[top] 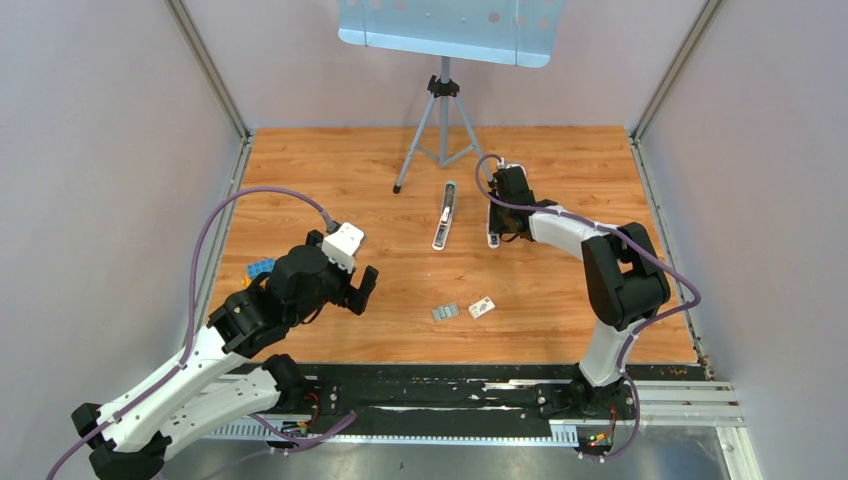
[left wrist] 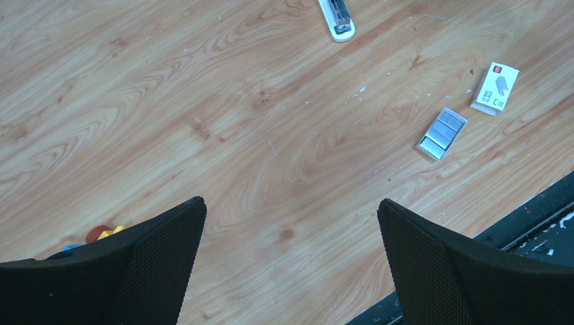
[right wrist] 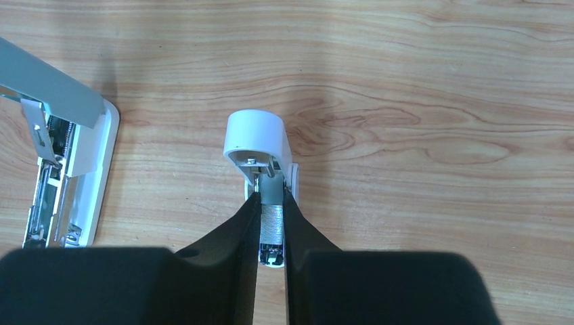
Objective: Load the staples into the stapler
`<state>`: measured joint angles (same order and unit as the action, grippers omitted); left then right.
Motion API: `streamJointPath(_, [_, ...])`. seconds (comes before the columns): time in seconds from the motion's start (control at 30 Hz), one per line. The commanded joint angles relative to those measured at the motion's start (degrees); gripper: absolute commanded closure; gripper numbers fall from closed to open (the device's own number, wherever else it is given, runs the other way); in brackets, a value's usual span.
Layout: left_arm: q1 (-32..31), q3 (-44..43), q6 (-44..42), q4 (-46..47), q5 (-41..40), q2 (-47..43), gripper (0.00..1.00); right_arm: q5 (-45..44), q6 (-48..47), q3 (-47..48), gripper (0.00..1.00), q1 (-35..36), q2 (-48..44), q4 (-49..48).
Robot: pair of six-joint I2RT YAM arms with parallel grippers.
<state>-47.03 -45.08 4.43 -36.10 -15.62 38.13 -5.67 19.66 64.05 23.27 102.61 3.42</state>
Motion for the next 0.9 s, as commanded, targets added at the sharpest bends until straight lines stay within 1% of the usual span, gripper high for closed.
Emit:
streamJointPath(0.0, [-0.14, 0.48, -0.91, 0.97, 0.24, -0.22, 0.0, -0.18, -0.32, -1.15, 0.85, 0.97, 1.18, -0.25])
streamJointPath(0.5, [-0.16, 0.56, -0.91, 0.99, 0.28, -0.33, 0.0, -1.3, -1.71, -2.35, 0.84, 1.57, -0.37, -0.08])
streamJointPath(0.87, [-0.17, 0.6, -0.82, 0.88, 0.15, -0.46, 0.0, -2.11, -2.35, -3.3, 0.79, 2.08, -3.34, 0.91])
